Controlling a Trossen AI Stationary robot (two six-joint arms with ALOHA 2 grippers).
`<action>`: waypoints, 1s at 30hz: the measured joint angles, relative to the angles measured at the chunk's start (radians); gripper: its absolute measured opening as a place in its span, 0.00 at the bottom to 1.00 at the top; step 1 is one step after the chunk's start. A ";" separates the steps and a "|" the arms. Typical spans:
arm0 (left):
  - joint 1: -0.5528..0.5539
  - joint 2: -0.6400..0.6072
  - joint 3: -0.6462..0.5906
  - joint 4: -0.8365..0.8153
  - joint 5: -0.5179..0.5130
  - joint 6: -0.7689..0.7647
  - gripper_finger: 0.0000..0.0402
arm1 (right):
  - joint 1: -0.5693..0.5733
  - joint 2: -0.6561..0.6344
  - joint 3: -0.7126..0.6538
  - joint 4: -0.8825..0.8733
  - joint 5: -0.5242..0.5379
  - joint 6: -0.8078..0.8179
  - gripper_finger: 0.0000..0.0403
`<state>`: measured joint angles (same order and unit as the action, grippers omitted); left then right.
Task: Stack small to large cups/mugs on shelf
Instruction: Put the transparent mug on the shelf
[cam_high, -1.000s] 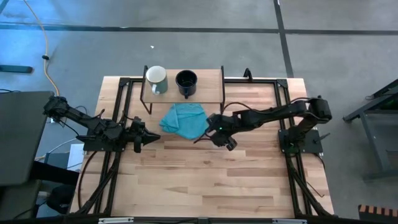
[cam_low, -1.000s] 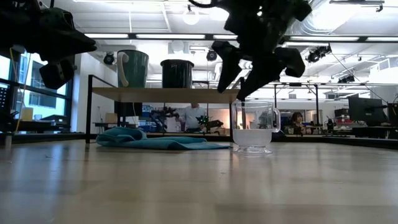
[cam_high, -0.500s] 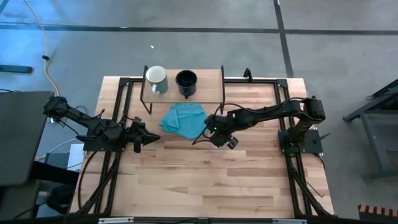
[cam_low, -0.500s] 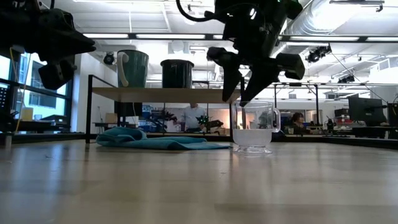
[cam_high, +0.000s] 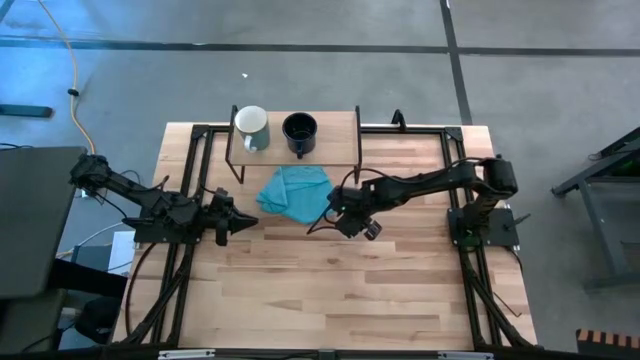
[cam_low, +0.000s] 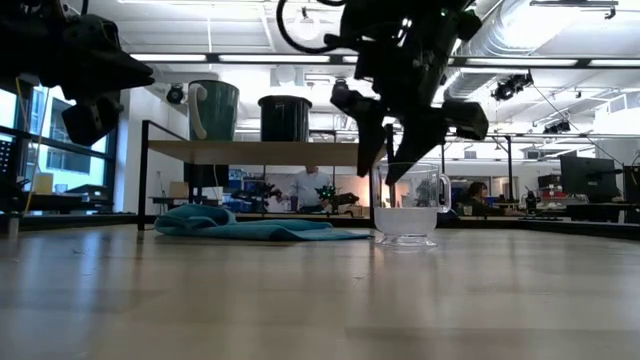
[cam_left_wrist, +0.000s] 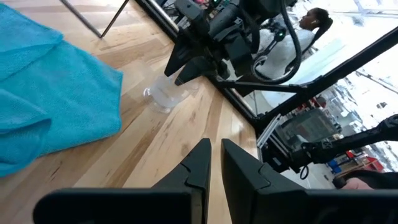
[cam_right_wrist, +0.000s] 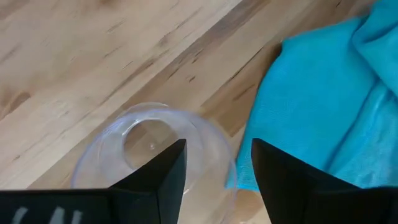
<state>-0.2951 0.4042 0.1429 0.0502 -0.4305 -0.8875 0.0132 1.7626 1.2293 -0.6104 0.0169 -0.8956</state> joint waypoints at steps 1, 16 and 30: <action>0.000 0.001 0.000 -0.002 0.000 0.000 0.06 | 0.000 0.005 0.000 0.001 0.004 0.005 0.43; 0.000 0.007 0.000 -0.001 0.000 0.000 0.06 | -0.007 0.004 0.000 0.003 0.035 0.095 0.29; 0.000 0.007 0.000 0.000 0.000 0.000 0.06 | -0.028 0.004 0.000 -0.015 0.033 0.232 0.08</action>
<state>-0.2951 0.4110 0.1429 0.0502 -0.4309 -0.8879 -0.0147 1.7664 1.2289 -0.6258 0.0497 -0.6637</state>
